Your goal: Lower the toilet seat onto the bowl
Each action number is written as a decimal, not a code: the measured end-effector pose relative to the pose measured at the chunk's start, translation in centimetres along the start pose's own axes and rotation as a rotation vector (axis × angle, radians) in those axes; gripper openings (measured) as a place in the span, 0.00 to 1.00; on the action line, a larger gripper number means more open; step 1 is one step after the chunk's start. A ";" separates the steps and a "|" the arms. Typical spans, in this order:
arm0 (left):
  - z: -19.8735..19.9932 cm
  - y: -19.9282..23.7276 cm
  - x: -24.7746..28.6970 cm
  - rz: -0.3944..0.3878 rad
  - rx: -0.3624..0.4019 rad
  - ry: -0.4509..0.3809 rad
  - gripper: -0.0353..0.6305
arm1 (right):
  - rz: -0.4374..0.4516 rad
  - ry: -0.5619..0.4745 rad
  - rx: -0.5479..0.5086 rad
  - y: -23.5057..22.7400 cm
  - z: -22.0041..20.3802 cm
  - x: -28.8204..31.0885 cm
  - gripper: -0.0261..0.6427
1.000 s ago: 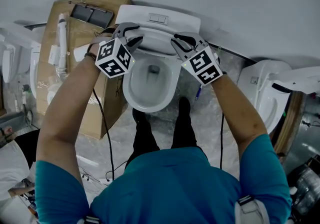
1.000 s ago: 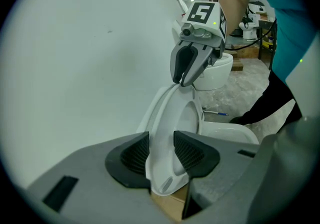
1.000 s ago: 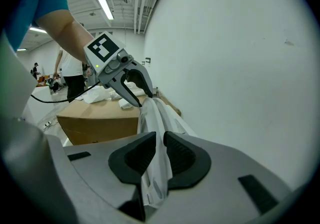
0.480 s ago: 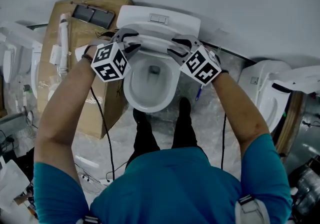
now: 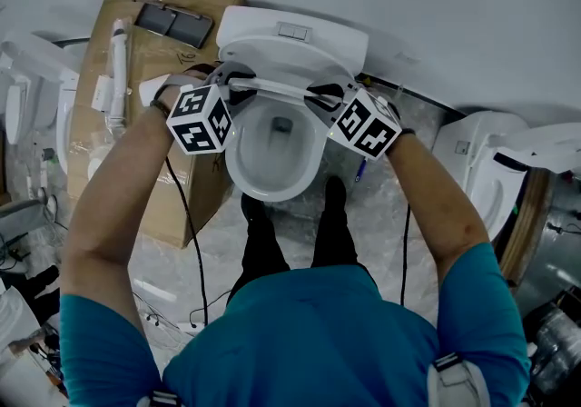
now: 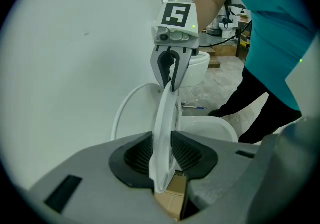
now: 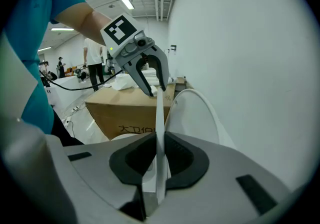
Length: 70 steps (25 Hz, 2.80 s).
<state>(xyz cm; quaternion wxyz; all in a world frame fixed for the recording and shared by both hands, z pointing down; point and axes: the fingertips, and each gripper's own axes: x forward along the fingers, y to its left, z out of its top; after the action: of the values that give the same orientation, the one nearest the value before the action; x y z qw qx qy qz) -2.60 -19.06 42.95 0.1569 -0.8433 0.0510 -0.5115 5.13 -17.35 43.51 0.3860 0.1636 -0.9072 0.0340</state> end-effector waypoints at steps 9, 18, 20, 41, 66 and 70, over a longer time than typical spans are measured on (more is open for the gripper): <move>-0.1 -2.1 -0.6 -0.041 0.046 0.003 0.12 | 0.063 0.006 -0.054 3.0 -0.2 0.0 0.10; -0.5 -5.7 -1.3 -0.095 0.096 0.026 0.11 | 0.107 0.021 -0.109 6.4 -0.7 0.2 0.11; -0.6 -6.7 -1.5 -0.105 0.103 0.030 0.11 | 0.124 0.027 -0.121 7.4 -0.9 0.3 0.12; -2.2 -14.7 -1.8 -0.214 0.132 0.052 0.12 | 0.449 0.141 -0.073 14.6 -3.2 2.6 0.28; -4.2 -23.0 -0.6 -0.336 0.138 0.024 0.15 | 0.915 0.293 -0.027 23.3 -7.1 6.6 0.42; -4.5 -23.8 -0.3 -0.357 0.125 0.012 0.16 | 0.919 0.280 -0.031 23.9 -7.4 7.1 0.42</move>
<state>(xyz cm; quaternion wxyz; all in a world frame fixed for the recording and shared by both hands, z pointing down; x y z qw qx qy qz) -8.45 2.54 52.13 0.1155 -0.8244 -0.1302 -0.5385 -2.09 4.71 55.26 0.4519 -0.2664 -0.8252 0.2094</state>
